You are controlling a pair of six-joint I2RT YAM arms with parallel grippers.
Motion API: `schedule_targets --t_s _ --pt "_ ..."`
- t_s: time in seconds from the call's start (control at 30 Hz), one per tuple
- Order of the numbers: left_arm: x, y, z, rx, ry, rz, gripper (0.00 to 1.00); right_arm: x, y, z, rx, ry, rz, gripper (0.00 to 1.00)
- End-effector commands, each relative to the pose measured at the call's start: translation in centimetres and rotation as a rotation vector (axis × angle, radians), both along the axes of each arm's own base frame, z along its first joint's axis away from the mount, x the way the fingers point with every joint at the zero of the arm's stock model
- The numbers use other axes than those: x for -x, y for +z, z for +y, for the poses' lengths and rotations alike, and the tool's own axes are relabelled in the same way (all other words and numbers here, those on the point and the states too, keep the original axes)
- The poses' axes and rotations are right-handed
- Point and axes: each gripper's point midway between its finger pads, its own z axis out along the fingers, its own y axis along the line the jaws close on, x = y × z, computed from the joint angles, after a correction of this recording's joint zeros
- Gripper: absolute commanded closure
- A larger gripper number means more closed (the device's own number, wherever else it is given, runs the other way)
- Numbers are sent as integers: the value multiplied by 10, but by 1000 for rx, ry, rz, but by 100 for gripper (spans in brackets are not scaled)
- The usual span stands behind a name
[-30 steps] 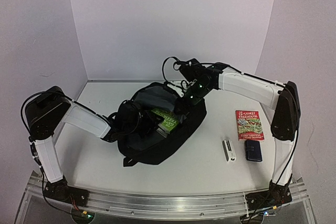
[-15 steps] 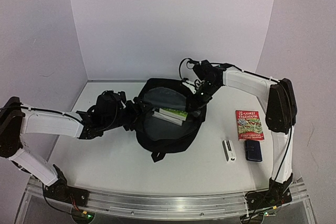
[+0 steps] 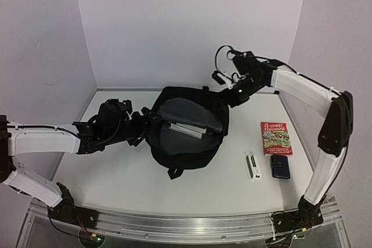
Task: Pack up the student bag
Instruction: Pick up the book from the center of the board.
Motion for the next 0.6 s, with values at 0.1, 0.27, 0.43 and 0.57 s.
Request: schedule_targets --t_s 0.1,0.27,0.43,0.57 --pt "6 10 10 -15 6 -34 7 -10 10 -125 62 -302 -14 7" --pt "7 14 11 -19 -1 -43 6 2 -31 -213 183 -483 66 7" --pt "7 16 11 -22 0 -51 6 19 -62 -286 230 -632 157 8" --pt "7 15 12 -18 4 -49 6 37 -92 -324 263 -701 248 8"
